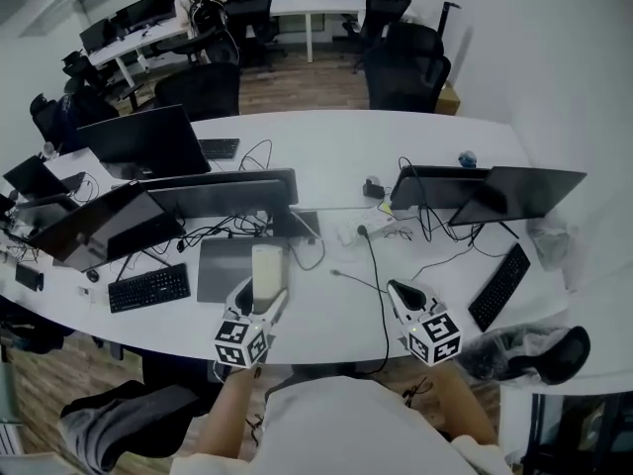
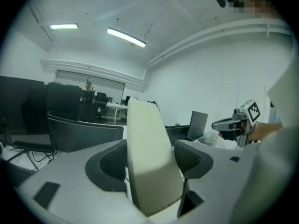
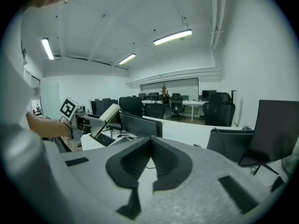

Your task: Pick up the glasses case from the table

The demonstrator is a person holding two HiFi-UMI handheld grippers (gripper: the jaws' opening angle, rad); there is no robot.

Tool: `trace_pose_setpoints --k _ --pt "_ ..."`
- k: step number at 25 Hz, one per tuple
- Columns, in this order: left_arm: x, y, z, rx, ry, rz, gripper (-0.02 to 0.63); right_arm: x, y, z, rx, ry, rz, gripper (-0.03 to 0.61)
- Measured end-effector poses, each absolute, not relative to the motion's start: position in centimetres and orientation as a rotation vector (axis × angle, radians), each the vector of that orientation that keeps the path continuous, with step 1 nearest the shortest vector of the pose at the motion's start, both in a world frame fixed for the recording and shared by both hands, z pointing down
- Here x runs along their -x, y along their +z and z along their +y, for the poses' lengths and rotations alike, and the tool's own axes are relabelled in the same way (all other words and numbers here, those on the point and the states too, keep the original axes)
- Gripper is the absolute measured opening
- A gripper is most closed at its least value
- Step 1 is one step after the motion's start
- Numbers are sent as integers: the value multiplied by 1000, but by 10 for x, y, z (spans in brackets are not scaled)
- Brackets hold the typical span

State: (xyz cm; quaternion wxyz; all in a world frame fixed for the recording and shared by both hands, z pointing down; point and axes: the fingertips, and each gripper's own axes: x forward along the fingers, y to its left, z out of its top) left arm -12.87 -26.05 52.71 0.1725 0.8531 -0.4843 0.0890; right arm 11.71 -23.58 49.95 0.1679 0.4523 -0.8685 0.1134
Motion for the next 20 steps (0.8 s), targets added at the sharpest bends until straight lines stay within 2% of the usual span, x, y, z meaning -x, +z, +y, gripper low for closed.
trace_pose_setpoints --k 10,20 --pt "152 458 -238 -2494 78 -1482 307 -115 458 -227 -1287 281 -2546 -2" --pt "168 422 -226 -2530 -30 -1557 307 -126 426 -230 -1322 178 -2618 -2"
